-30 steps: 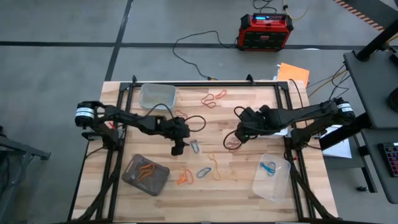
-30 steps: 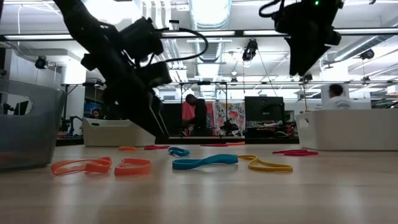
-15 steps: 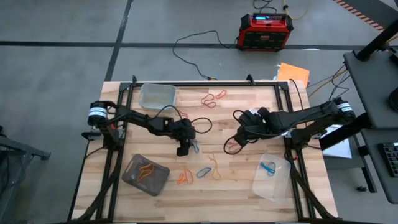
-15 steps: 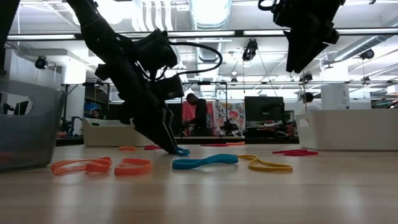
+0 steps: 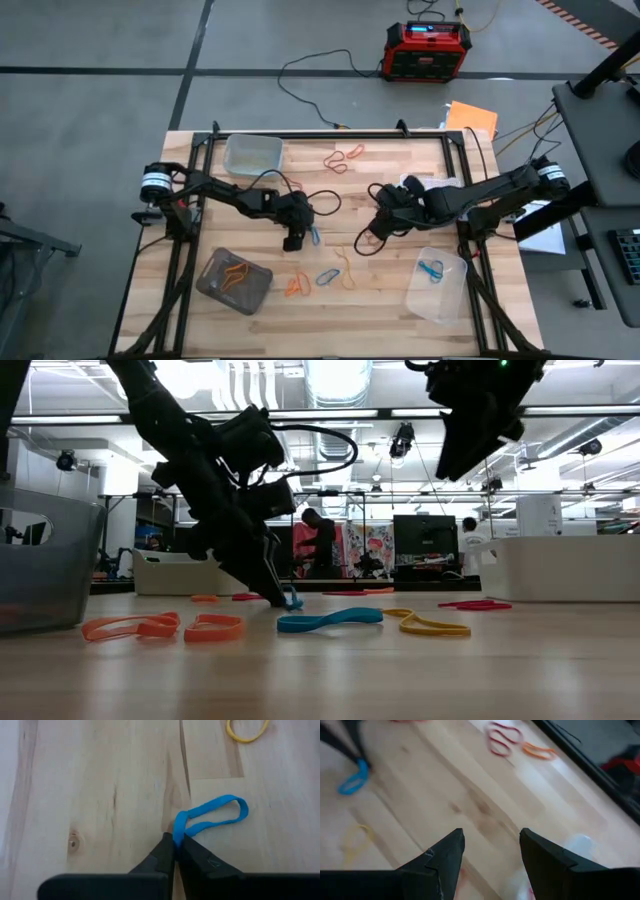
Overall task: Sort rubber bands into baskets
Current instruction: Put the blue rubber band into the transparent bin
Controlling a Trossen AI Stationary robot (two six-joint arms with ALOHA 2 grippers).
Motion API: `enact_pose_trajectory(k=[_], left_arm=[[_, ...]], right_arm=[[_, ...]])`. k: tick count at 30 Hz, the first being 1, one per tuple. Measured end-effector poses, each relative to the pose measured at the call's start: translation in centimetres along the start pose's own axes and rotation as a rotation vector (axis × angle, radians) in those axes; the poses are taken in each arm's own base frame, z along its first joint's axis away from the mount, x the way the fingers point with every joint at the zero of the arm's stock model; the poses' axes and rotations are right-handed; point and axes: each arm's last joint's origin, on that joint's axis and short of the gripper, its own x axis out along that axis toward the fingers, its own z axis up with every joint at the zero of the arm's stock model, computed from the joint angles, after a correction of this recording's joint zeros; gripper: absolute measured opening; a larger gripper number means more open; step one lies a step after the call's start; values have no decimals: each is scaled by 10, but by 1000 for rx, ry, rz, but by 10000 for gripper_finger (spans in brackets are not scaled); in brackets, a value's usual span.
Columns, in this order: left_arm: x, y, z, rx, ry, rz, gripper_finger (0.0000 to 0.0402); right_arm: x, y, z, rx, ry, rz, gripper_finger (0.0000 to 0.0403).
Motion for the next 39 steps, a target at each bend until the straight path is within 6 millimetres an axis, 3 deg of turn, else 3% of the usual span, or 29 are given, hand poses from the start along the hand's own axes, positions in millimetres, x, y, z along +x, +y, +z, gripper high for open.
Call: enact_pose_trajectory(k=[8,14,23,30,39], left_arm=[[-29,1,30,81,-155,31,0],[-49,1,55,131,-262,46,0],[-65,3,85,151,-357,62,0],[-71,4,96,156,-409,71,0],[-75,4,103,160,-460,78,0]], right_arm=[[30,27,-13,-93,-200,322,187],[42,33,-21,-108,-418,501,187],[48,30,-27,-93,-462,506,187],[50,26,-25,-72,-490,419,189],[53,22,-19,-68,-515,415,248]])
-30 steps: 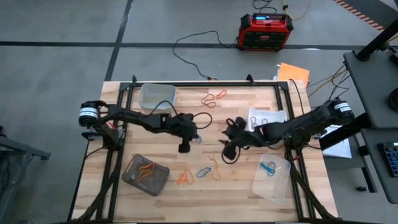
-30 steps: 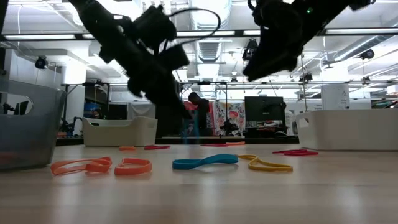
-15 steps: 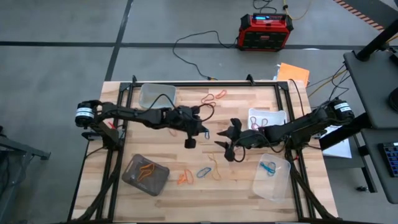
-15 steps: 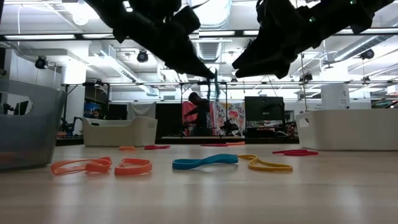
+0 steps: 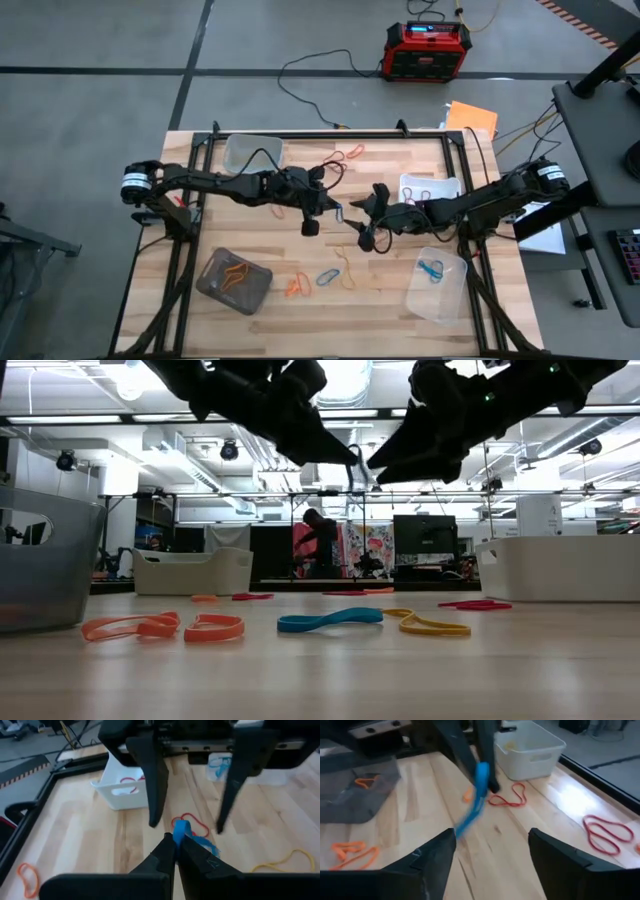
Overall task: Sort rubber bands into baskets
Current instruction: Put the blue rubber band into the transparent bin
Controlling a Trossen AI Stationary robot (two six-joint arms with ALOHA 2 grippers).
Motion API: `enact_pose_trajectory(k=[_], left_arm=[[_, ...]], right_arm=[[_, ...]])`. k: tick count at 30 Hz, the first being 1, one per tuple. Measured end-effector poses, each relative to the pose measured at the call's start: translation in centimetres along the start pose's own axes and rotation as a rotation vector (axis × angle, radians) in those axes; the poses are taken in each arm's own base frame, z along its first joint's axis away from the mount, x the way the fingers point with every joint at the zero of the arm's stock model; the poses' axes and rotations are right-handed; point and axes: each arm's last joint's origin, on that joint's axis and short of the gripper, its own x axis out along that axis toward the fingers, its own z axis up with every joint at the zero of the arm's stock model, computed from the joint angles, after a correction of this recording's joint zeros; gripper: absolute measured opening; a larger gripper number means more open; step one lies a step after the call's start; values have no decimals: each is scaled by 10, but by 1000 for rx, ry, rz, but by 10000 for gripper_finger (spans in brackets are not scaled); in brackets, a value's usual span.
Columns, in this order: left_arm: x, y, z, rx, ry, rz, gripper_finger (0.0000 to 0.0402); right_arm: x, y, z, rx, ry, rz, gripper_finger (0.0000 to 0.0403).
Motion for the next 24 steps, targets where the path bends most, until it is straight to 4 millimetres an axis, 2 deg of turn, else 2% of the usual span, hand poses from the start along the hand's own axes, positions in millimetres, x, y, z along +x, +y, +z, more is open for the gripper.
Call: enact_pose_trajectory(k=[7,14,18,24], left_arm=[[0,1,4,4,-47,9,0],[0,2,8,8,-87,18,0],[0,2,9,8,-92,20,0],[0,2,9,9,-99,21,0]], right_arm=[[2,-2,6,-7,-43,24,268],[3,-4,6,-39,-45,18,248],[3,-4,6,-52,-45,17,218],[3,-4,6,-79,-45,17,135]])
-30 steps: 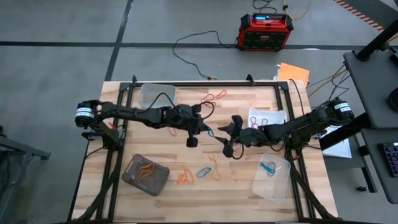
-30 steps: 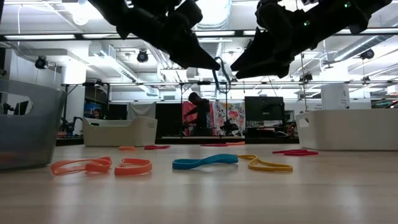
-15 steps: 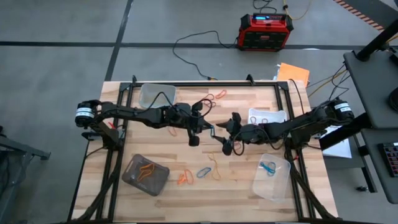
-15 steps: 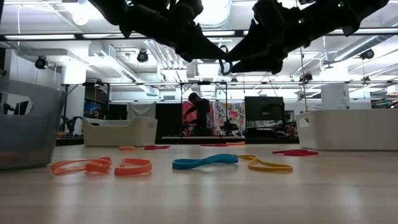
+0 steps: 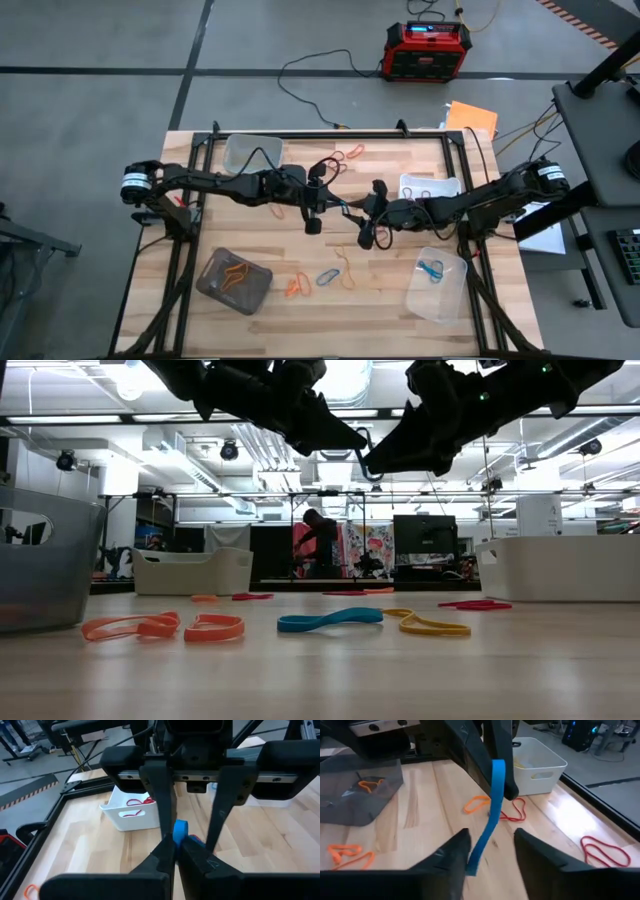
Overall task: Sort rubber bands into baskets
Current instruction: Put the blue rubber band into the transparent bin
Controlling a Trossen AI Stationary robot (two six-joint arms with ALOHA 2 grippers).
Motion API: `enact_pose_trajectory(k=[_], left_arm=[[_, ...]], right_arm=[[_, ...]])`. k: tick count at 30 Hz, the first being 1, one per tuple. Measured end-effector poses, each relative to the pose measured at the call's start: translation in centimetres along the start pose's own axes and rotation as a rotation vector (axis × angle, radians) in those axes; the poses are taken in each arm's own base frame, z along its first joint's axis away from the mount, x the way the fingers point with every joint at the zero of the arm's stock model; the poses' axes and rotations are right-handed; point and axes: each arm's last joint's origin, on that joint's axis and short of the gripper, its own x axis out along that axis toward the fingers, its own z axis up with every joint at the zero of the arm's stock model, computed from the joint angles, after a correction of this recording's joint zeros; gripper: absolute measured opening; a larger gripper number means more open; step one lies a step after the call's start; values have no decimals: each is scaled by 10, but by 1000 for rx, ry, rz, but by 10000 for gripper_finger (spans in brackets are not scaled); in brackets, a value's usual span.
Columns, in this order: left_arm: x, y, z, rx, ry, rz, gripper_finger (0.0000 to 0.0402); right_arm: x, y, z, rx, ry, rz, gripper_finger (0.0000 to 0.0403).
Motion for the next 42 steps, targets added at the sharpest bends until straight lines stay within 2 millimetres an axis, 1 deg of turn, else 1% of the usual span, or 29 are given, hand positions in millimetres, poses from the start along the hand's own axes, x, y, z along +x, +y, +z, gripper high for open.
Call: enact_pose_trajectory(k=[6,7,9,12,17,19,22,26,30,35,38,42], left_arm=[[0,0,0,0,1,0,0],[0,0,0,-1,2,0,0],[0,0,-2,-4,15,-3,7],[0,-1,-5,-6,52,-11,33],[0,-2,-9,-9,91,-18,102],[-1,-2,-11,-1,111,-23,129],[-4,-3,-15,1,169,-37,162],[-14,-5,-17,-1,249,-57,190],[-27,-7,-19,-8,344,-81,200],[-42,-9,-22,-15,438,-105,201],[-45,-9,-23,-18,464,-112,201],[-46,-10,-26,-20,489,-118,201]], right_arm=[[0,0,0,-32,1,0,27],[0,0,0,-42,3,0,19],[0,0,-1,-48,13,0,14],[-2,-1,-2,-47,26,0,10],[-6,-3,-2,-34,56,-3,9],[-10,-4,1,-22,103,3,9],[-18,-4,9,20,230,28,9],[-29,1,21,102,447,147,9],[-45,11,30,171,653,258,9],[-67,28,30,307,894,372,9],[-81,38,24,392,1022,356,9],[-99,48,12,482,1173,217,9]])
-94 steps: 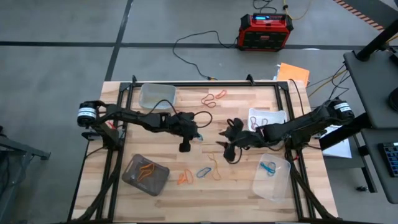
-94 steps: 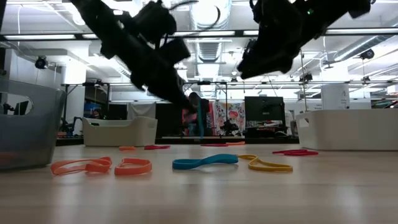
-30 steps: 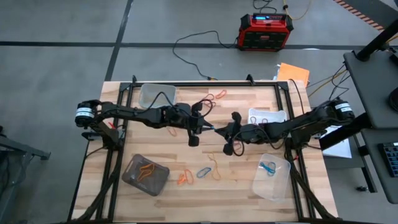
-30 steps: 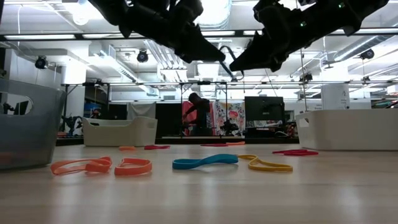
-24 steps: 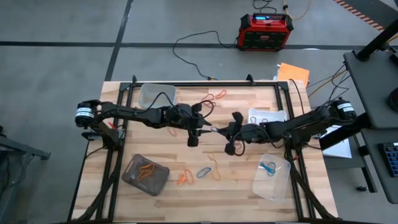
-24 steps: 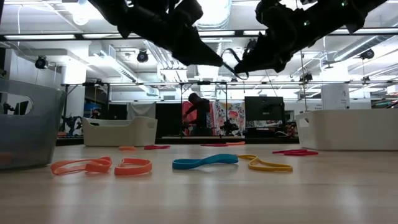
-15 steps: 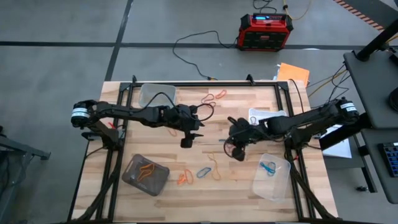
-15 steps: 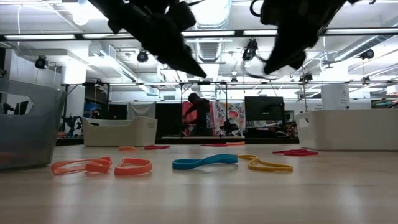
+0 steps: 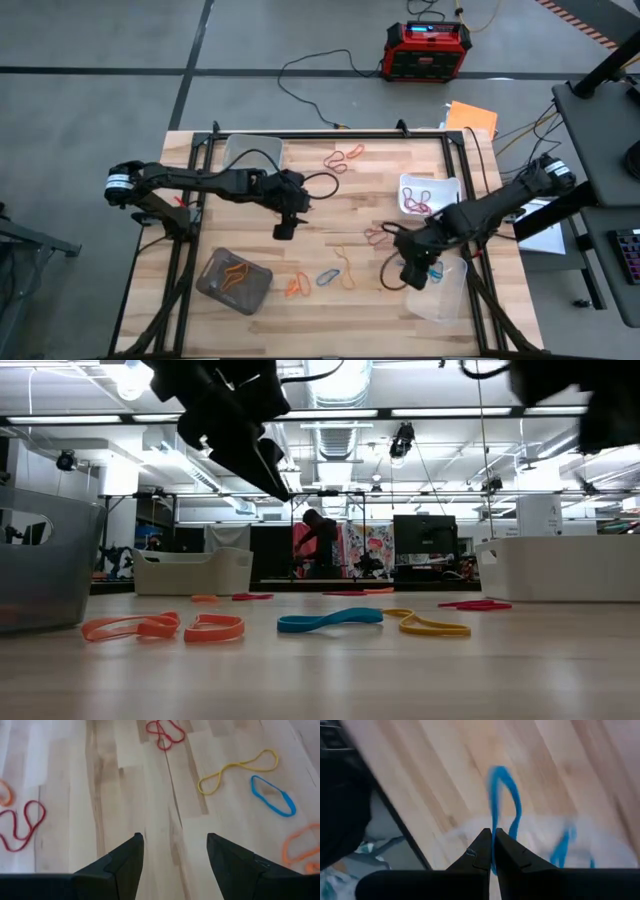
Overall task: Sort rubber bands into baskets
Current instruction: Put the blue rubber band into the transparent bin
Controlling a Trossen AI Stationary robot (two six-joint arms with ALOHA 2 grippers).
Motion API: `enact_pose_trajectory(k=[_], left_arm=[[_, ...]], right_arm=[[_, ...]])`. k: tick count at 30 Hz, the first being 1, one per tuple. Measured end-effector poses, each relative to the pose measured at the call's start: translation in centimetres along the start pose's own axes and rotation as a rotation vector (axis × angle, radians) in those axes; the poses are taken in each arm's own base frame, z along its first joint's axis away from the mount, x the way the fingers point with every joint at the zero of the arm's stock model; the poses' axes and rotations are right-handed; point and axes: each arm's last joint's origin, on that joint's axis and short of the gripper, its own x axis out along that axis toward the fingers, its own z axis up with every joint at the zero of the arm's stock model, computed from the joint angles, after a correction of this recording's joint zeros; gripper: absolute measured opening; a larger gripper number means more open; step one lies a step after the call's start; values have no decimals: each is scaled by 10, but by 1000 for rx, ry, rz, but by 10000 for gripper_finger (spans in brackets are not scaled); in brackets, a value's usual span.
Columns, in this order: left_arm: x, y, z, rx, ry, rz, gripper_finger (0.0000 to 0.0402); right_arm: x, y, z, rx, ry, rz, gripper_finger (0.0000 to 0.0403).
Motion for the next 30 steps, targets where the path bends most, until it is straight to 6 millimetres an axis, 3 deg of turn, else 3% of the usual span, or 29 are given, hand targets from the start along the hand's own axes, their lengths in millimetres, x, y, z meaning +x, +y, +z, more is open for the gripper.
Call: enact_pose_trajectory(k=[5,10,20,30], left_arm=[[0,-1,-4,-3,35,-9,201],[0,-2,-8,-7,75,-19,201],[1,-2,-7,-6,61,-26,201],[2,-3,-9,-8,67,-46,201]], right_arm=[[5,6,-28,161,104,-68,9],[8,11,-43,240,117,-102,9],[11,10,-49,284,75,-144,26],[11,7,-47,262,-12,-192,110]])
